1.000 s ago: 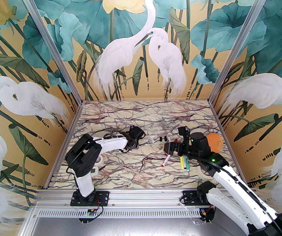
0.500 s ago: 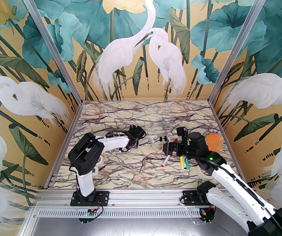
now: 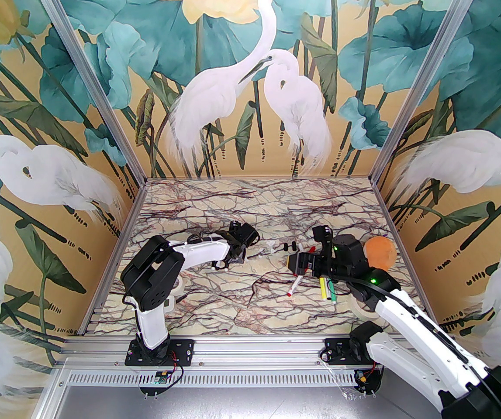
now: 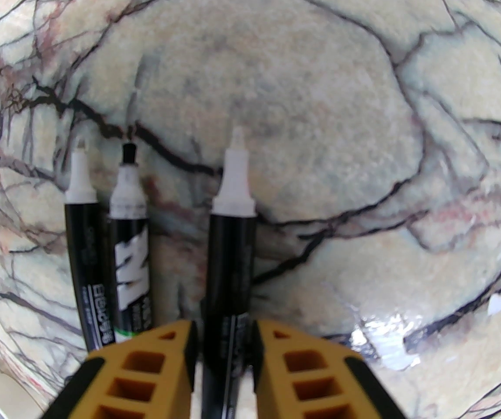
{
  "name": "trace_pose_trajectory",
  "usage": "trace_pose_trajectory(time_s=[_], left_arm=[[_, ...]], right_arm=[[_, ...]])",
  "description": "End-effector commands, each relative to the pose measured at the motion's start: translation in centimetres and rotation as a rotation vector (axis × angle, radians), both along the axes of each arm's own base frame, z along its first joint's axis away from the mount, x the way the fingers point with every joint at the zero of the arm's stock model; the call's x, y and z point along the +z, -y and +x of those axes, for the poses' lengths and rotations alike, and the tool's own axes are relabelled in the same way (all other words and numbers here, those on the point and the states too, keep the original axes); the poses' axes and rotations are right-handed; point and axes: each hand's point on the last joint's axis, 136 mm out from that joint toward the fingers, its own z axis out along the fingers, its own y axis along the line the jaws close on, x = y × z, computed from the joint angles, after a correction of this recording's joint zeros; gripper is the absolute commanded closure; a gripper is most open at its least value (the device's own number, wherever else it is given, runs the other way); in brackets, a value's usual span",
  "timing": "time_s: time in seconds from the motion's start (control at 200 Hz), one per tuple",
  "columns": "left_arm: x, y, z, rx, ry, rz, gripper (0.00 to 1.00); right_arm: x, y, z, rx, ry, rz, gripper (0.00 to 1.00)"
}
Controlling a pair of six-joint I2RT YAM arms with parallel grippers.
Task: Open the pen caps
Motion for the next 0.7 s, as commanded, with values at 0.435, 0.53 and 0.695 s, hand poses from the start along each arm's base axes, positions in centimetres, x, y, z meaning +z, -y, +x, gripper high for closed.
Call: trace_pose_trajectory(time_s=[0.435,0.53,0.695], left_arm=[[7.3,9.9,-4.2,-0.253,-0.055,-0.489,0.69],[8.1,12.6,-5.4,-0.324,-0.066,-0.572,0.69],[9.0,16.9,-6.3,-0.41,-0.089,-0.72,0.68]], right_arm=[[0.0,1.9,0.4,-0.103,-0.001,-0.082,0.0],[0.0,2.5,0.1,-0.127,-0.013,-0.092,0.0],[0.2,4.0,-0.8,-0.189,-0.028,-0.121,0.01]])
